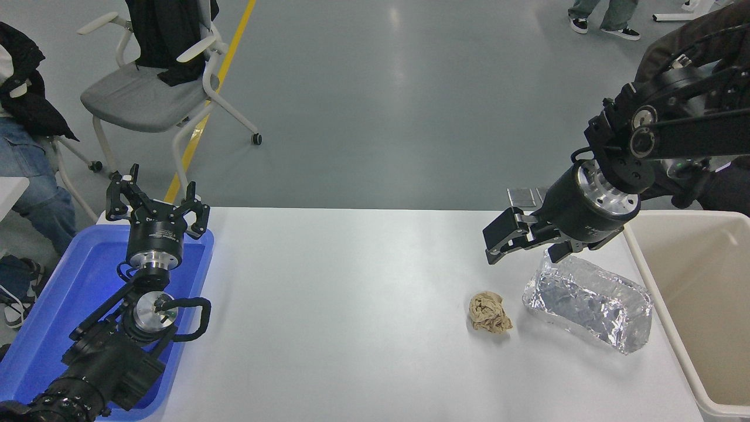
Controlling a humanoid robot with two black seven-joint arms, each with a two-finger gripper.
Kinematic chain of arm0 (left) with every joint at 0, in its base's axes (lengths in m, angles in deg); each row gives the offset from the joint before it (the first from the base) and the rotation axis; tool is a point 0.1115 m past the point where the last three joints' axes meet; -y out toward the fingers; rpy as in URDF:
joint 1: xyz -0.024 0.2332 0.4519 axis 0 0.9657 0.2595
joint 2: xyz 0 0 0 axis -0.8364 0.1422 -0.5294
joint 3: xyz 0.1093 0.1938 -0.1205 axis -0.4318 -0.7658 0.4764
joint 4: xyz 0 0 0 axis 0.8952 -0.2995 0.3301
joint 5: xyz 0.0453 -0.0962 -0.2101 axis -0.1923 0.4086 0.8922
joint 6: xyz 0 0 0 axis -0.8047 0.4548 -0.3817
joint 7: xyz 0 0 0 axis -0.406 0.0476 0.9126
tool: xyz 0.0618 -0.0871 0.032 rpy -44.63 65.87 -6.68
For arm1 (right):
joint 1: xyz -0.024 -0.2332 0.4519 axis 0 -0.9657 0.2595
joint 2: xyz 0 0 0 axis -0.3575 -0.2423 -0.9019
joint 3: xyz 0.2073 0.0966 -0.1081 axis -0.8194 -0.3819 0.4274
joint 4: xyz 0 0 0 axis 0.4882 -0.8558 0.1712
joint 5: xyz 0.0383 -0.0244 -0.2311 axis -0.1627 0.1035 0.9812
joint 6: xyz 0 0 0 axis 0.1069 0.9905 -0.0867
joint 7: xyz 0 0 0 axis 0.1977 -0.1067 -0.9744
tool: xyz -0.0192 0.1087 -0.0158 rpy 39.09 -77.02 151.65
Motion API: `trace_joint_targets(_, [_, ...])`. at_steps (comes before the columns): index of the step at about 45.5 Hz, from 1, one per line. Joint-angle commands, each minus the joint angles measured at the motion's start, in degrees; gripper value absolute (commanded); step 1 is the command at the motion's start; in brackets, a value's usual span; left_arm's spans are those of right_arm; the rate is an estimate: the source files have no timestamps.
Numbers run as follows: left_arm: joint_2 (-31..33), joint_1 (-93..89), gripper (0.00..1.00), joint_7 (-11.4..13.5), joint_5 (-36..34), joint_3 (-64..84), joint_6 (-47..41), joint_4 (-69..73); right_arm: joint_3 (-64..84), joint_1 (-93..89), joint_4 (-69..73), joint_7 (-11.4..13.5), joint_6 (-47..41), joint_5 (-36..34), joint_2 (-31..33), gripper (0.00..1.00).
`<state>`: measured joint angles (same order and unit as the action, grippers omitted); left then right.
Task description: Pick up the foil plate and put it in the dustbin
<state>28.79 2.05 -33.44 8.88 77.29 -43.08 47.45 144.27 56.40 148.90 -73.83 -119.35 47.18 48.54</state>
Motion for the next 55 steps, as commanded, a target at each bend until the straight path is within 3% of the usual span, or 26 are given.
trace_joint_targets(1, [0.0, 0.0, 0.99, 0.0, 0.0, 0.0, 0.0, 0.0, -0.2, -1.9, -0.9, 0.0, 1.2, 0.7, 0.2, 1.0])
trace_joint_targets(18, [0.0, 0.1, 0.99, 0.1, 0.0, 0.0, 0.0, 0.0, -0.2, -9.6, -5.6, -0.1, 4.7, 2.5, 6.1, 1.0])
trace_joint_targets(30, [0.0, 0.0, 0.99, 0.1, 0.0, 0.0, 0.0, 0.0, -6.1, -23.7, -16.0, 0.0, 8.1, 20.1, 13.4, 1.0])
trace_joint_targets(37, [0.0, 0.0, 0.99, 0.0, 0.0, 0.0, 0.0, 0.0, -11.2, -33.8, -26.4, 1.3, 8.1, 27.0, 15.2, 1.0])
trace_joint_targets(45, [0.0, 0.0, 0.99, 0.0, 0.0, 0.0, 0.0, 0.0, -11.4, -44.1, -39.3, 1.8, 8.2, 27.0, 16.6, 1.0])
trace_joint_targets(55, [0.0, 0.0, 0.99, 0.0, -0.1, 0.0, 0.0, -0.1, -13.3, -51.4, -43.5, 1.8, 9.7, 26.5, 17.9, 1.0])
